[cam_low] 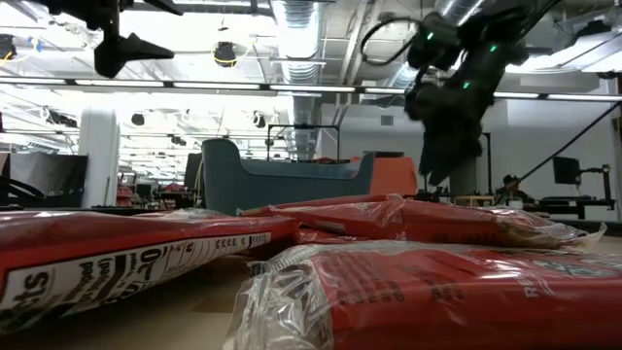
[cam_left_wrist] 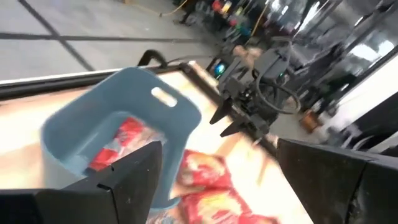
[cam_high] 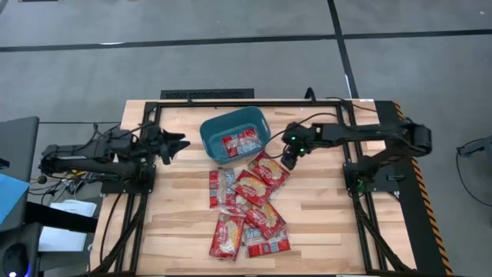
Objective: Sort popcorn bags into baskets
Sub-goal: Put the red popcorn bag into the blue bin
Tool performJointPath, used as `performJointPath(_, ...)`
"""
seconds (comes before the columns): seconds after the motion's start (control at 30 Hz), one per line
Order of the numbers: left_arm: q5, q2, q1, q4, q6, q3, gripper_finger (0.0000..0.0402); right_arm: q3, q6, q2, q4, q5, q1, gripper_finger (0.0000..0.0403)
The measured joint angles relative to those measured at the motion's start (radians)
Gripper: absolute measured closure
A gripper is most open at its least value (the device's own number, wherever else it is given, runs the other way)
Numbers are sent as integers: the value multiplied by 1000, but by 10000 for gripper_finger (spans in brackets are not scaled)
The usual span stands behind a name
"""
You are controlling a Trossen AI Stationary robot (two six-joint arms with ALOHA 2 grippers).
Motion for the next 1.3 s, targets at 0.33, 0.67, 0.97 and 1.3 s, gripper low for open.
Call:
performJointPath(0.33,2,67,0,-97,14,78,98,-1,59,209,151,-28,42,133)
performJointPath(0.67,1,67,0,-116,11,78,98,6,91,302,181,-17,102,157)
performJointPath(0.97,1,67,0,-115,7,78,98,3,113,283,177,-46,104,377)
performJointPath(1.3,1,67,0,-115,7,78,98,-2,160,172,105,-58,108,396)
